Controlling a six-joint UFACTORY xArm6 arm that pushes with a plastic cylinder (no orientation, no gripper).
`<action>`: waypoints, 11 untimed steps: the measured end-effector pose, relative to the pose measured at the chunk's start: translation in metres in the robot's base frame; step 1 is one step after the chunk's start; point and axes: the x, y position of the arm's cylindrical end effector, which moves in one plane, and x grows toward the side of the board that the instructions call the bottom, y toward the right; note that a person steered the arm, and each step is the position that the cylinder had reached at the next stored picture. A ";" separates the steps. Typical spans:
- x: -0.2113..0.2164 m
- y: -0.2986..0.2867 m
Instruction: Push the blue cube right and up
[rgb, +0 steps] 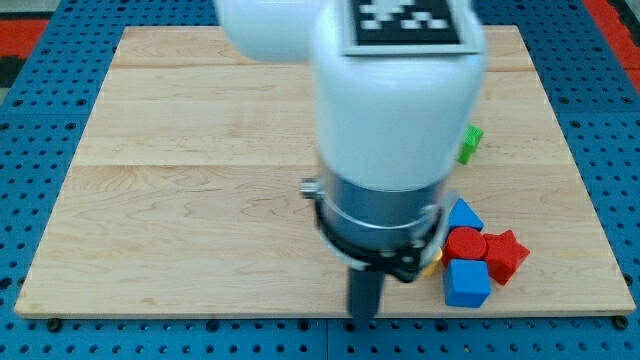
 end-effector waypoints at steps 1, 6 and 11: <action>0.001 0.061; 0.000 0.184; -0.100 0.121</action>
